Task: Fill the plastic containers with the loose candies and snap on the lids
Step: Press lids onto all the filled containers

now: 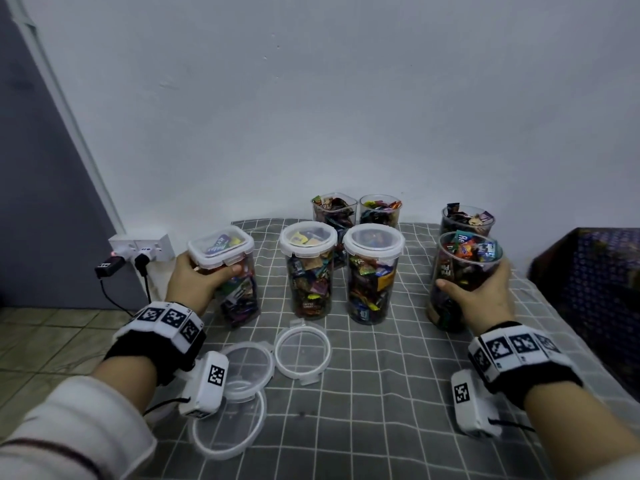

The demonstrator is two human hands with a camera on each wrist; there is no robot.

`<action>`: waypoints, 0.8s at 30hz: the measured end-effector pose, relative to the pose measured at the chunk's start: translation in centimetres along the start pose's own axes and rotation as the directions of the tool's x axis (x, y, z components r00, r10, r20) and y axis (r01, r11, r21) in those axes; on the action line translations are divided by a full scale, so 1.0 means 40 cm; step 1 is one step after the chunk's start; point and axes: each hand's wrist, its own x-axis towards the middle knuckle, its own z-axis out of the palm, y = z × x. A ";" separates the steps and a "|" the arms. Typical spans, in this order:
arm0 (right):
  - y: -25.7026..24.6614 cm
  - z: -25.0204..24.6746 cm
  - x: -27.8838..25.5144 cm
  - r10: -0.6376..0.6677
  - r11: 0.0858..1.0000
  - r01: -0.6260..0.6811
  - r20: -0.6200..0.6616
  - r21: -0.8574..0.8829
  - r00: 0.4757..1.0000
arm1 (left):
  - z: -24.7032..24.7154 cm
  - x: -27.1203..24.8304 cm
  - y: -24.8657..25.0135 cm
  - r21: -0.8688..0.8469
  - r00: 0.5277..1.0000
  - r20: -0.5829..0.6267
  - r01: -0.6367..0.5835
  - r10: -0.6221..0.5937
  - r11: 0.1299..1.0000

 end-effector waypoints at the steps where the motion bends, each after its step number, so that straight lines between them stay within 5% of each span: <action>1: 0.006 0.002 0.002 0.015 1.000 -0.015 0.006 -0.011 1.000 | 0.000 0.003 -0.003 0.004 1.000 0.006 0.013 -0.013 1.000; 9: 0.013 -0.003 0.011 0.059 0.993 -0.054 0.040 -0.102 0.997 | -0.004 -0.023 0.013 0.220 0.986 0.140 0.055 -0.087 0.974; 14: 0.002 -0.014 0.004 0.074 0.988 -0.065 0.062 -0.139 0.995 | -0.016 -0.104 0.040 0.668 0.963 0.198 0.003 -0.182 0.744; 24: -0.016 -0.014 -0.093 0.081 0.994 -0.063 0.208 -0.093 0.975 | 0.044 -0.199 0.051 0.450 0.945 0.294 -0.002 -0.145 0.893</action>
